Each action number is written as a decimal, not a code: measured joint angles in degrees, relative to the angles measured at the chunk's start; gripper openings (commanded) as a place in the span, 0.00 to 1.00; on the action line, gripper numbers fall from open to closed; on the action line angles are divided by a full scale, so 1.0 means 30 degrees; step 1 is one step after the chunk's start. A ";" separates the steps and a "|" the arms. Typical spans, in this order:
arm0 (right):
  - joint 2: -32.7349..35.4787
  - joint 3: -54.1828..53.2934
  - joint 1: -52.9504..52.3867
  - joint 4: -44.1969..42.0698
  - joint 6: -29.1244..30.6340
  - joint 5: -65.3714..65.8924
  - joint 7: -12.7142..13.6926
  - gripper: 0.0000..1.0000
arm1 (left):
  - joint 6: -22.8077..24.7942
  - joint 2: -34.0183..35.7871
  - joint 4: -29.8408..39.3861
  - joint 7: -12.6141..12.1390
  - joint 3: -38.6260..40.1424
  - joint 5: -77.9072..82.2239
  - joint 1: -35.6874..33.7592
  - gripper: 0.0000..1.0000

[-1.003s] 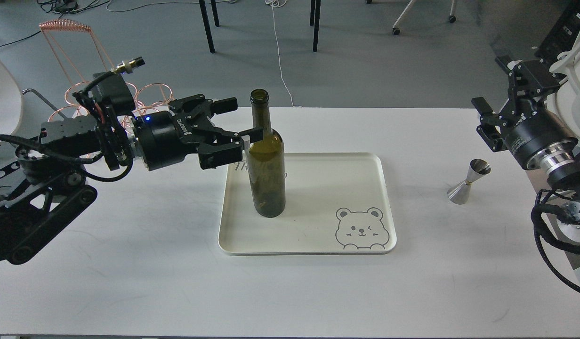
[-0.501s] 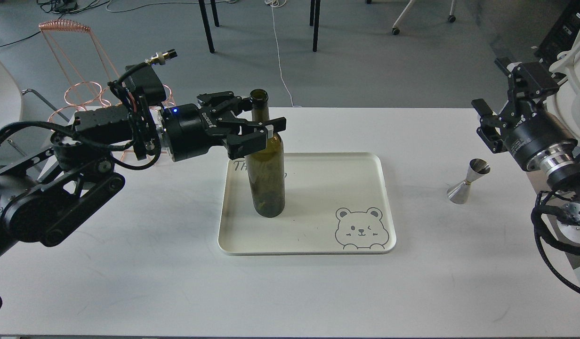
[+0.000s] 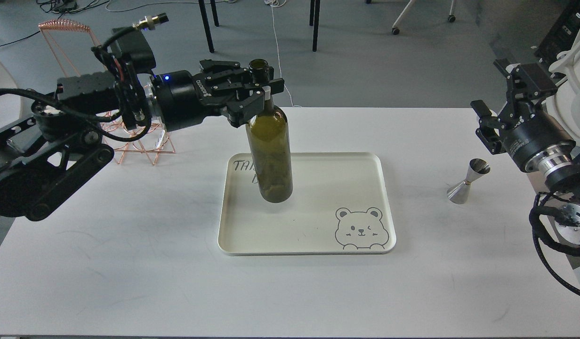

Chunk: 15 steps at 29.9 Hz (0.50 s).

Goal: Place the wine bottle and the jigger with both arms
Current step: 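Lift the bottle and swing it over the copper wine rack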

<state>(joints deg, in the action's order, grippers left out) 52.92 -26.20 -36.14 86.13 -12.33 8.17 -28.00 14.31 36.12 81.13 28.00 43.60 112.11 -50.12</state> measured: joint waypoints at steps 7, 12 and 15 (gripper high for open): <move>-0.0031 -0.0029 0.0030 -0.0029 0.0001 0.0001 0.0000 0.93 | 0.0243 0.3574 -0.1027 0.0008 -0.0088 -0.1331 -0.3429 0.09; -0.0057 0.0019 0.0036 -0.0030 0.0006 0.0001 0.0000 0.94 | 0.0594 0.5113 -0.2719 -0.0003 -0.0089 -0.1391 -0.4389 0.09; -0.0061 0.0034 0.0036 -0.0029 0.0007 0.0000 0.0000 0.93 | 0.0942 0.5542 -0.3527 0.0004 -0.0098 -0.1364 -0.4413 0.09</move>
<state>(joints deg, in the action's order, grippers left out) 52.74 -26.09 -36.03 86.04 -12.31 8.17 -28.00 17.14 52.75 70.54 28.01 43.31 108.01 -63.36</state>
